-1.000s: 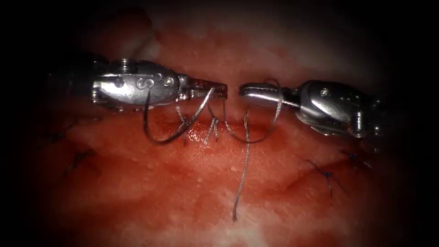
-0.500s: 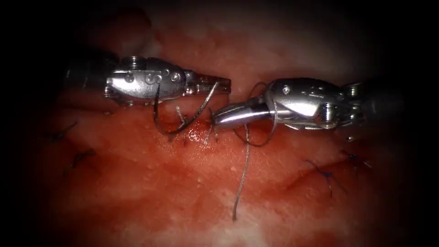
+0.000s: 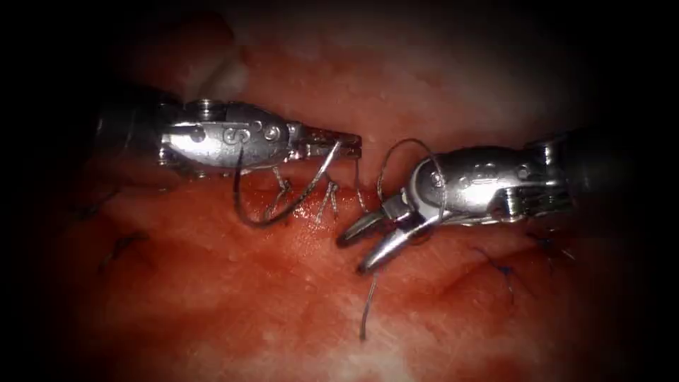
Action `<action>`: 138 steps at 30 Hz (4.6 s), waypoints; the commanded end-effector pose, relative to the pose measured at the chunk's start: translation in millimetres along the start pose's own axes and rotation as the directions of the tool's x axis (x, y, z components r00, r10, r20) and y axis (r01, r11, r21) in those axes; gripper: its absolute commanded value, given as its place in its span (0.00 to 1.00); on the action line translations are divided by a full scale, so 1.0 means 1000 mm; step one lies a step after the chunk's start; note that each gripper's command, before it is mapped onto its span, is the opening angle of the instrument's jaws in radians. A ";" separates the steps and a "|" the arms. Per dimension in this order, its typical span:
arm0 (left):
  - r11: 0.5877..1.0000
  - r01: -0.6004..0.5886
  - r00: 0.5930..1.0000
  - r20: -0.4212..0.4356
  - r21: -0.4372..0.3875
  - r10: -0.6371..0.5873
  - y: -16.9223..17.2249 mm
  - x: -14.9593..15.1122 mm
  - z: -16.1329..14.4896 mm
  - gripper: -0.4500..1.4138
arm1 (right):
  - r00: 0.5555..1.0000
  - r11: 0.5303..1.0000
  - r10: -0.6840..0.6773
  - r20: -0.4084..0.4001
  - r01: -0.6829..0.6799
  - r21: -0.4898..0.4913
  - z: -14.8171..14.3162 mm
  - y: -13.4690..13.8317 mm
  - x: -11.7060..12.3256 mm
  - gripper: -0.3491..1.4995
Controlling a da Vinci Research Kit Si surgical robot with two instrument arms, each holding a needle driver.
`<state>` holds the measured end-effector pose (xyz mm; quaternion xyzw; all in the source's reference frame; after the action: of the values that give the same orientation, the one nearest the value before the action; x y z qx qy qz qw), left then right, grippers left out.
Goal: Wound Closure
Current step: Grab the suture end, then tension the knot, then wrap the long suture end counter-clockwise around the gripper once.
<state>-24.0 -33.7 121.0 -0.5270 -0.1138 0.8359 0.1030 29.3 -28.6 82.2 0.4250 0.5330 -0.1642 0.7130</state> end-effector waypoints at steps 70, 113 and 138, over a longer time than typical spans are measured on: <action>0.991 -0.054 0.998 0.027 -0.123 0.057 0.0257 0.0032 -0.0061 0.00 | 0.980 0.901 0.179 0.086 -0.128 -0.415 -0.0088 0.0058 -0.0060 0.00; 0.974 -0.091 0.996 0.005 -0.209 0.094 0.0413 0.0067 -0.0056 0.00 | 0.963 0.715 0.266 -0.036 -0.222 -0.663 -0.0097 0.0102 -0.0064 0.00; 0.993 -0.057 0.997 0.038 -0.107 0.062 0.0337 0.0083 -0.0100 0.00 | 0.953 0.566 0.205 -0.223 -0.301 -0.767 -0.0127 0.0034 -0.0051 0.83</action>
<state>-19.4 -61.1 99.1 -0.5170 -0.1406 0.8430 0.0474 21.5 -17.4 86.9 0.1427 0.5211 0.2193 0.8124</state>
